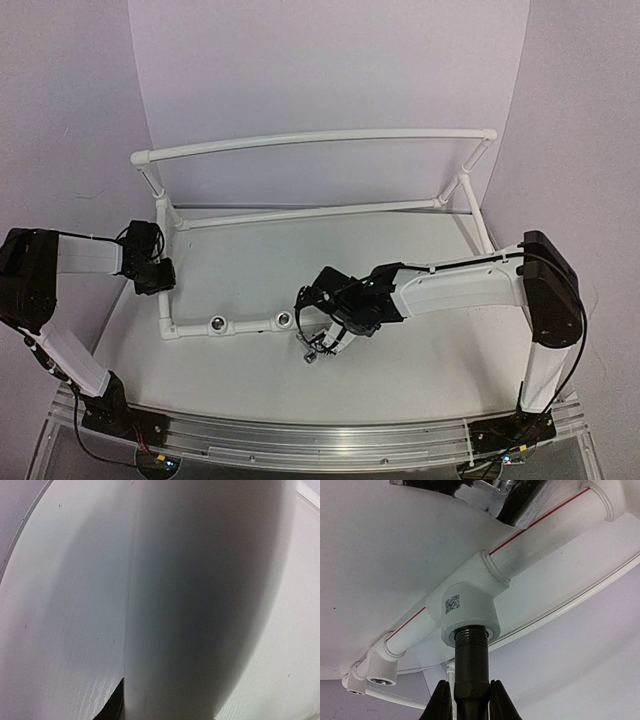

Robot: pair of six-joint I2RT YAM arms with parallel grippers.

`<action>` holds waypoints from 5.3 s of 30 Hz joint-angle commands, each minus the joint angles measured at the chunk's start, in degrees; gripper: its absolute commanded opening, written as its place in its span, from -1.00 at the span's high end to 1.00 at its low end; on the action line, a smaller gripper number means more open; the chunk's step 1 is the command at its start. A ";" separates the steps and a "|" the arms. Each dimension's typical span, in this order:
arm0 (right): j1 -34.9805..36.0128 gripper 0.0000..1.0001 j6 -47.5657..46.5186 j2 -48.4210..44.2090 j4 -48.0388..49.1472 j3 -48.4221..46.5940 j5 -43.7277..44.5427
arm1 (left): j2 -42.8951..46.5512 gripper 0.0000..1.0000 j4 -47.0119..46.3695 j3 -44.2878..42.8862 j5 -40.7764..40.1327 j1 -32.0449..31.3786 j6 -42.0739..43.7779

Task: Install the water faucets

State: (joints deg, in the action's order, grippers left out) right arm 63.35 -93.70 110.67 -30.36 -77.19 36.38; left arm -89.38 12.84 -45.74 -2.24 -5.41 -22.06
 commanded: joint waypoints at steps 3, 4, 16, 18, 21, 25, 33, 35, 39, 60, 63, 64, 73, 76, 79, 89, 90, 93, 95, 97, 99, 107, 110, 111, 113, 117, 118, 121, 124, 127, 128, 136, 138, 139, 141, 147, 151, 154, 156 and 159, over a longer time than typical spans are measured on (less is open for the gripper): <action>-0.94 1.00 -1.16 0.97 2.73 1.91 1.75 | -2.47 0.99 -0.82 -0.31 4.77 0.77 -19.40; -0.55 1.00 -0.51 1.13 2.75 1.77 1.69 | -2.54 1.00 -0.80 -0.37 4.76 0.76 -19.36; 0.63 1.00 10.96 3.77 -3.02 -3.59 -1.77 | -2.99 0.99 -0.97 -0.67 4.96 0.75 -19.44; 0.74 1.00 11.48 4.11 -3.91 -4.29 -2.16 | -3.19 1.00 -0.98 -0.82 5.03 0.78 -19.52; 0.76 1.00 11.77 4.37 -4.18 -4.73 -2.37 | -3.17 1.00 -0.90 -0.93 5.08 0.79 -19.52; 0.79 1.00 15.61 5.80 -6.56 -7.37 -4.44 | -2.99 1.00 -0.72 -1.02 5.05 0.77 -19.46; 0.77 1.00 26.73 9.60 -14.58 -15.64 -9.86 | -3.06 1.00 -0.97 -0.80 5.10 0.80 -19.45; 0.70 1.00 29.26 10.56 -16.31 -17.33 -10.74 | -3.09 0.99 -0.98 -0.82 5.14 0.77 -19.46; 0.68 1.00 33.06 11.83 -18.56 -19.90 -12.49 | -3.02 1.00 -0.96 -0.84 5.19 0.75 -19.51; -1.47 1.00 52.22 13.60 -21.05 -25.06 -17.82 | -2.83 0.99 -0.40 -1.37 5.12 0.78 -19.65; -1.71 1.00 56.63 13.70 -20.62 -25.33 -18.54 | -2.85 1.00 -0.46 -1.35 5.14 0.76 -19.77; -1.85 1.00 57.94 13.77 -20.29 -25.43 -18.65 | -2.85 1.00 -0.47 -1.43 5.15 0.78 -19.77; -2.93 1.00 70.21 14.68 -20.08 -27.30 -20.36 | -2.85 1.00 -0.11 -1.83 5.15 0.77 -19.81; -3.60 1.00 73.39 14.70 -20.30 -26.97 -22.39 | -2.82 1.00 -0.10 -1.97 5.14 0.76 -19.91; -4.52 1.00 76.66 14.65 -20.35 -27.41 -24.28 | -3.03 1.00 -0.09 -2.13 5.14 0.76 -20.06; -5.43 1.00 87.90 15.60 -20.33 -29.66 -29.49 | -2.97 1.00 0.36 -2.12 4.77 0.77 -20.04; -5.73 1.00 89.20 15.73 -20.35 -29.82 -30.22 | -2.89 1.00 0.44 -2.12 4.70 0.78 -20.04; -6.85 1.00 92.45 15.95 -20.36 -30.45 -32.46 | -2.83 1.00 0.48 -2.04 4.58 0.76 -19.96; -7.73 1.00 94.78 15.98 -20.36 -30.78 -34.71 | -2.86 1.00 0.51 -2.04 4.51 0.75 -19.95; -7.96 1.00 96.13 15.91 -20.43 -30.68 -35.84 | -2.95 0.99 0.52 -2.06 4.52 0.77 -19.98; -7.95 0.92 96.69 15.55 -20.40 -30.41 -37.27 | -2.90 1.00 0.49 -2.04 4.53 0.79 -20.06; -7.93 0.43 97.10 14.96 -20.36 -30.50 -38.43 | -3.00 1.00 0.50 -2.08 4.52 0.78 -20.04; -7.94 0.37 97.15 15.05 -20.36 -30.55 -38.54 | -3.05 0.99 0.50 -2.07 4.57 0.81 -20.05; -7.96 0.34 97.09 15.07 -20.37 -30.53 -38.65 | -3.01 1.00 0.46 -1.99 4.58 0.78 -20.04; -7.93 0.32 96.87 14.99 -20.28 -30.60 -38.61 | -2.99 0.99 0.38 -1.87 4.53 0.79 -20.04; -7.96 0.17 96.33 14.73 -20.16 -30.85 -38.06 | -3.08 1.00 0.30 -1.90 4.66 0.76 -20.04; -7.91 0.16 96.20 14.64 -20.10 -30.90 -37.74 | -3.11 0.99 0.26 -1.87 4.64 0.75 -20.04; -7.93 0.16 96.08 14.40 -20.11 -30.81 -37.01 | -3.14 0.99 0.28 -1.96 4.61 0.75 -20.04; -7.94 0.18 95.22 13.90 -19.94 -30.36 -35.60 | -2.96 1.00 0.40 -2.00 4.53 0.76 -20.01; -7.97 0.19 93.99 12.68 -19.17 -29.57 -33.88 | -3.13 0.99 0.34 -2.08 4.49 0.79 -19.96; -7.92 0.19 92.68 12.20 -18.73 -29.37 -33.42 | -3.17 1.00 0.34 -2.11 4.55 0.76 -19.99; -8.00 0.28 90.75 10.56 -17.84 -28.05 -33.35 | -2.86 1.00 0.82 -2.47 4.56 0.78 -19.84; -8.10 0.32 90.56 9.75 -17.58 -27.29 -33.24 | -2.73 0.99 0.85 -2.32 4.45 0.75 -19.80; -8.20 0.36 90.48 9.36 -17.36 -26.96 -33.23 | -2.73 1.00 0.86 -2.34 4.44 0.75 -19.84; -8.37 0.41 90.42 8.30 -16.93 -26.38 -33.34 | -2.75 1.00 0.92 -2.31 4.44 0.75 -19.82; -9.41 0.76 90.34 5.46 -15.79 -24.48 -33.48 | -2.62 1.00 1.07 -2.61 4.33 0.76 -19.71; -10.70 1.00 90.45 4.11 -14.07 -22.75 -34.70 | -2.62 1.00 1.28 -2.85 4.44 0.75 -19.57; -11.87 1.00 90.90 3.59 -12.91 -22.41 -37.19 | -2.21 0.97 1.54 -2.81 4.21 0.75 -19.30; -12.43 1.00 91.13 3.07 -11.93 -22.76 -40.26 | -1.11 0.87 1.56 -2.54 4.56 0.77 -18.88; -13.54 1.00 92.03 2.14 -10.26 -24.55 -45.71 | 2.55 0.50 1.88 -2.52 5.75 0.75 -17.23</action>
State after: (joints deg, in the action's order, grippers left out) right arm 50.79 -2.97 117.62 -44.61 -99.50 -2.49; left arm -90.04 14.26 -47.13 -1.66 -5.30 -21.94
